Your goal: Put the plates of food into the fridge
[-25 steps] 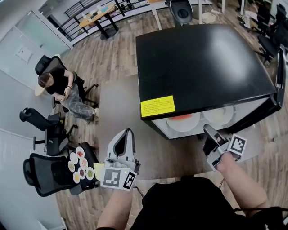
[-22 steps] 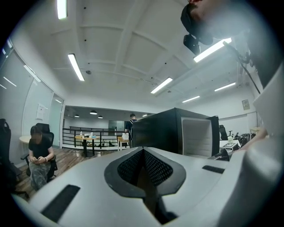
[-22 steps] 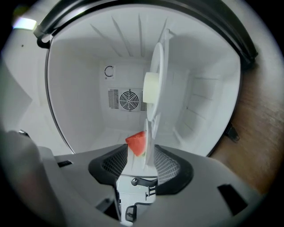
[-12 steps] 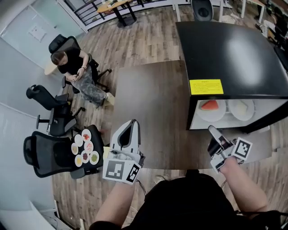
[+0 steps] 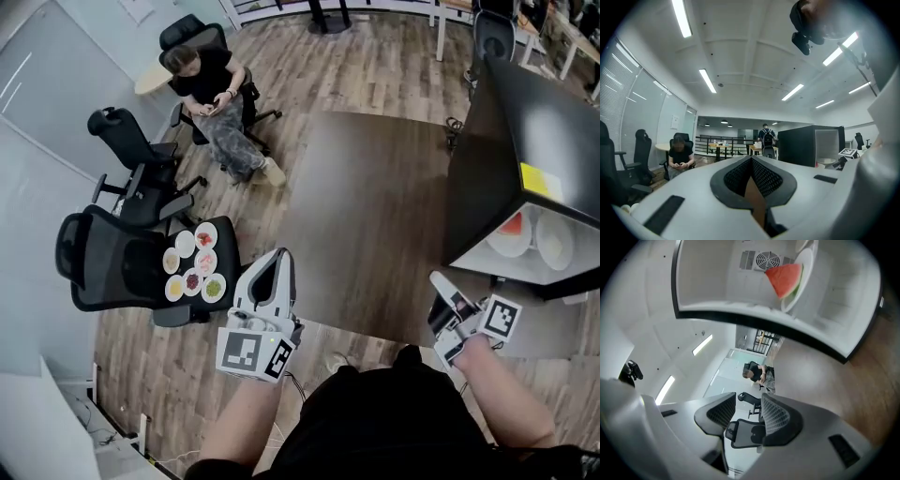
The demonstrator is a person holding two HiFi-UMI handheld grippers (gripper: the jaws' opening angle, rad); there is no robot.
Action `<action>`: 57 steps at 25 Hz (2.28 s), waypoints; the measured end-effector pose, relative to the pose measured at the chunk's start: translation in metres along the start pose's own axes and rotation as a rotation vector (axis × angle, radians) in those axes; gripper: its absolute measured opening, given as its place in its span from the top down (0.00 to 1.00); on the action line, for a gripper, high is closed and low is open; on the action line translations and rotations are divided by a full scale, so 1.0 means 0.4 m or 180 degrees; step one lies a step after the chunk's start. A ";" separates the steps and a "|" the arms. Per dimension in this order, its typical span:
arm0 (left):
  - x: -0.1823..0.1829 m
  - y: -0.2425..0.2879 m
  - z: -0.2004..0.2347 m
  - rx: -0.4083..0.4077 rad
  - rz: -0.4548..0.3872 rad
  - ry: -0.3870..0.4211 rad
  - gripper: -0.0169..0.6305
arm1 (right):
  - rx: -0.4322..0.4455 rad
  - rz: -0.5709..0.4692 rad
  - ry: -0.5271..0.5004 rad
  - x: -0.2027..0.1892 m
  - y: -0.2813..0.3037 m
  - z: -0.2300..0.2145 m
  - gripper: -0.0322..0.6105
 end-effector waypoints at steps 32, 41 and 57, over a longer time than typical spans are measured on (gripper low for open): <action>-0.600 -0.317 0.539 0.0165 0.0863 -0.1084 0.96 | -0.0163 0.1016 -0.0048 -0.431 0.657 0.024 0.67; -0.789 -0.230 0.601 -0.0055 0.0930 -0.1483 0.76 | -0.0410 0.0909 -0.0107 -0.447 0.635 -0.032 0.67; -1.021 -0.087 0.585 -0.0451 0.1067 -0.2556 0.55 | -0.0656 0.0841 -0.0074 -0.469 0.587 -0.105 0.67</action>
Point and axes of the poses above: the fingertips, and each gripper's own axes: y forward along the fingers, z to its left, x out of its top, the point moved 2 cm from there along -y, backward along the fingers, and after that the axes turned 15 degrees about z, right-handed, at the moved point
